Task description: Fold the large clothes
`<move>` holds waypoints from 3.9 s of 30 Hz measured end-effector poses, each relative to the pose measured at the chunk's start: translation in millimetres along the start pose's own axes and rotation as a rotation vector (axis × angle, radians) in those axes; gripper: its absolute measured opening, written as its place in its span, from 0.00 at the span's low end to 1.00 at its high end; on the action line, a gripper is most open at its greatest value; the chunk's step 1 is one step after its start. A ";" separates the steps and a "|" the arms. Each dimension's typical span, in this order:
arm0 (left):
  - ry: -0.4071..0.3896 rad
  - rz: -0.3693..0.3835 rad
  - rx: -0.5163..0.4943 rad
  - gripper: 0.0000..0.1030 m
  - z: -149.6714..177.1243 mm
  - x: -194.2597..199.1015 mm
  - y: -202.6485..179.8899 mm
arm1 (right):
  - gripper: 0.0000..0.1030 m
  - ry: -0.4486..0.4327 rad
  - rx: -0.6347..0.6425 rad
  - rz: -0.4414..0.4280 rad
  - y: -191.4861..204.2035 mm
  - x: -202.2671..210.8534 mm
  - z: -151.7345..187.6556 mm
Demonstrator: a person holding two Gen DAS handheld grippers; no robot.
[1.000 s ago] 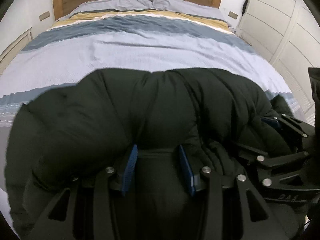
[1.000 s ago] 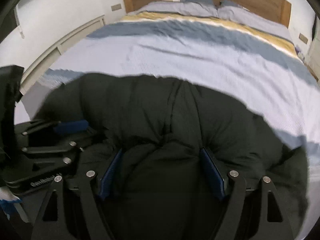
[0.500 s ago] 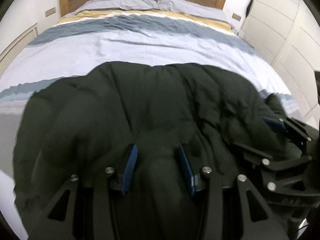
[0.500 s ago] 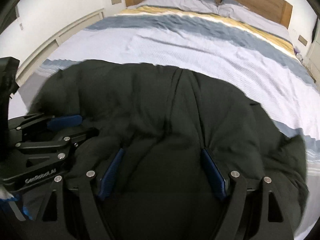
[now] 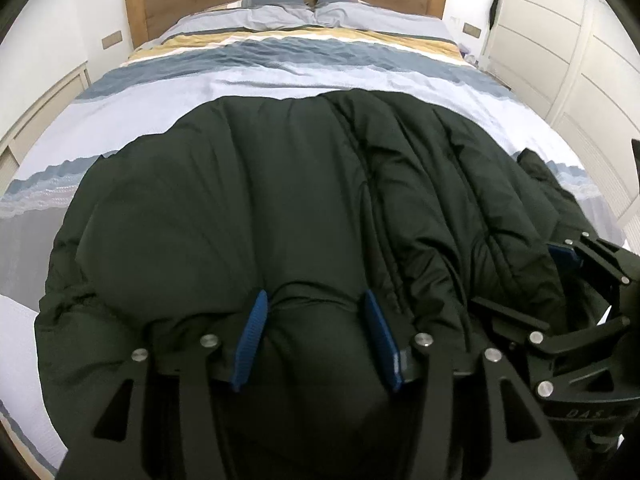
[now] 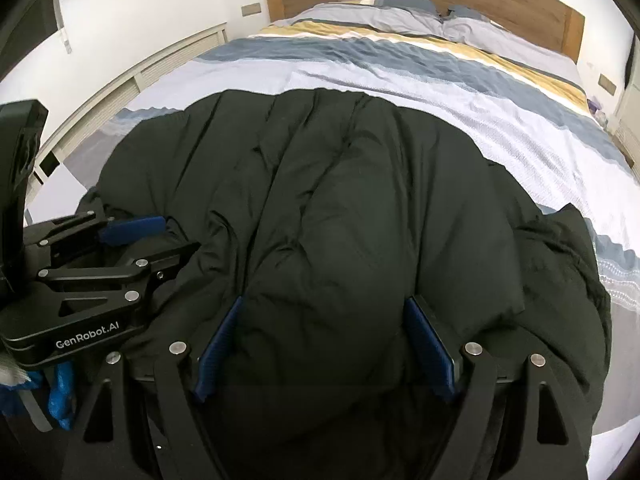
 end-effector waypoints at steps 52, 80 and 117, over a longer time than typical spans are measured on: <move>0.073 -0.049 -0.141 0.57 50.6 169.6 28.3 | 0.78 0.156 -0.225 0.162 -9.0 159.1 107.1; 0.249 -0.008 -0.002 0.70 208.0 220.7 182.5 | 0.95 0.208 -0.523 0.388 -67.3 282.8 227.6; 0.344 0.539 0.819 0.72 386.0 193.9 174.8 | 0.98 0.481 -0.812 -0.172 -69.1 186.0 383.8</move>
Point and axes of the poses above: each gripper's, at about its wrist camera, not at the fingertips, and x roughly against the way its jaws point, y to its left, z to its underside, the point moved 9 cm from there along -x, roughly the way its jaws point, and after that the axes turned 4 degrees about -x, right-handed, at the moved point
